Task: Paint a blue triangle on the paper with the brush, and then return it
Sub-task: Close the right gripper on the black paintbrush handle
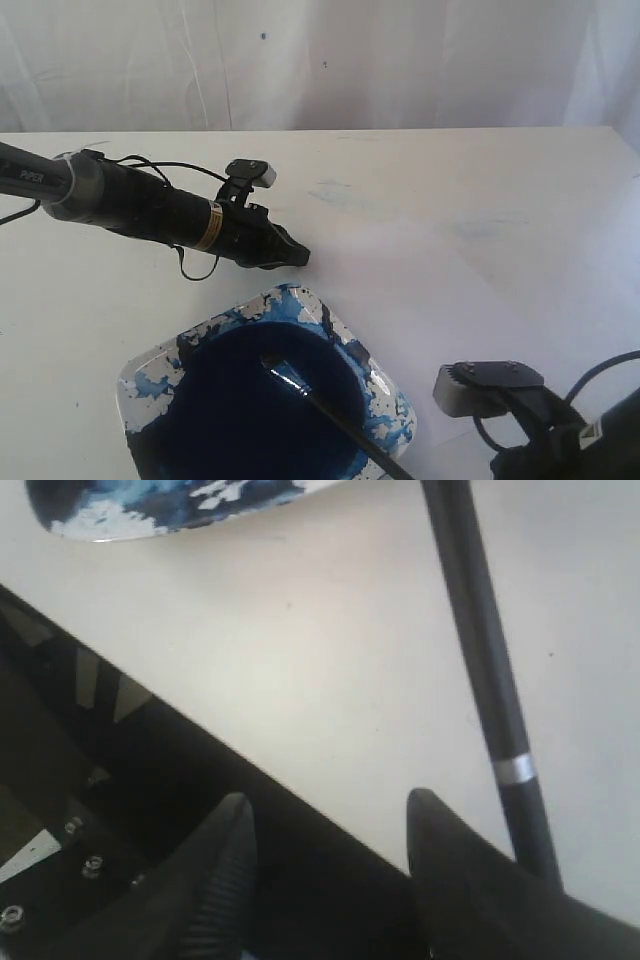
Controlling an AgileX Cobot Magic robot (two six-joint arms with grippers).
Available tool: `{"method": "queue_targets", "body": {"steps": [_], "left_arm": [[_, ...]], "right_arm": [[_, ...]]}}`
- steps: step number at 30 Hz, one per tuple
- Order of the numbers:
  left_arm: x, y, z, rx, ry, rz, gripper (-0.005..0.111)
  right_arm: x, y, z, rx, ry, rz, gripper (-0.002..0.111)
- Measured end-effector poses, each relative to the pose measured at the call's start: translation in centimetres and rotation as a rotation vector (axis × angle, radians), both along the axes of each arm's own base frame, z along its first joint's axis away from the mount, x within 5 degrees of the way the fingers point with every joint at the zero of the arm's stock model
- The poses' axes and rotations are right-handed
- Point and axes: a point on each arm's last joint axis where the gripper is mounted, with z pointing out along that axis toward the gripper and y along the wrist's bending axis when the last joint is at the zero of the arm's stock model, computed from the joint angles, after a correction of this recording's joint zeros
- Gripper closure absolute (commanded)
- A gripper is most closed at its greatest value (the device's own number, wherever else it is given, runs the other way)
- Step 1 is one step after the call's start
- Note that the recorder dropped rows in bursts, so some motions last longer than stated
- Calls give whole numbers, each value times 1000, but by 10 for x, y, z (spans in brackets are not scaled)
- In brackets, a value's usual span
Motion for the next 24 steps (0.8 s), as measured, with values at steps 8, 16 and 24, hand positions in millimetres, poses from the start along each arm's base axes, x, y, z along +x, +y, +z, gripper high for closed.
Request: {"method": "queue_targets", "body": {"steps": [8,16,24], "left_arm": [[0,0,0,0,0,0,107],[0,0,0,0,0,0,107],[0,0,0,0,0,0,107]], "right_arm": [[26,5,-22,-64,-144,-69,64],[44,6,-21,-51,-333,-148,64],[54,5,-18,-50,-451,-169,64]]}}
